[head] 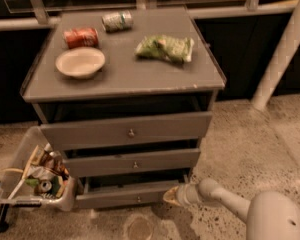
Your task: Close bottom drawer
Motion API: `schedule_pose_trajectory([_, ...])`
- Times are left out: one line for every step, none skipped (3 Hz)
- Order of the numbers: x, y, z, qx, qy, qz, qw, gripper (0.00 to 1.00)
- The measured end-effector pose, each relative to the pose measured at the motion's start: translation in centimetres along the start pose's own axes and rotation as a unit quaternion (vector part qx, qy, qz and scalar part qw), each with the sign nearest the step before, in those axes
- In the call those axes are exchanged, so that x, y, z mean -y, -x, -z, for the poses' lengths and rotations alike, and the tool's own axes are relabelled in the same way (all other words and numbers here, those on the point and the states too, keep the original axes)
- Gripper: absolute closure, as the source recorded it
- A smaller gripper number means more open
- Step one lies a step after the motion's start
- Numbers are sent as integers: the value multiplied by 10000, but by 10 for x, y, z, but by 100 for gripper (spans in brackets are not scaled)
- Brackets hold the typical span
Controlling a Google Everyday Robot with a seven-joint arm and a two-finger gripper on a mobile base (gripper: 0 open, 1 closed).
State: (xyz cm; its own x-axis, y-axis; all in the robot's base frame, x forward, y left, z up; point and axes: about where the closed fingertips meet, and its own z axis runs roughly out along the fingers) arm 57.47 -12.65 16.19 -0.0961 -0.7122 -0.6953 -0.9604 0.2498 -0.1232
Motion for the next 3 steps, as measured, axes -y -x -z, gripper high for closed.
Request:
schedule_pose_trajectory([-1, 0, 0, 0, 0, 0, 10000, 100])
schedule_pose_trajectory([-2, 0, 0, 1, 4, 1, 10000, 82])
schedule_pose_trajectory([-2, 0, 0, 2, 5, 1, 10000, 59])
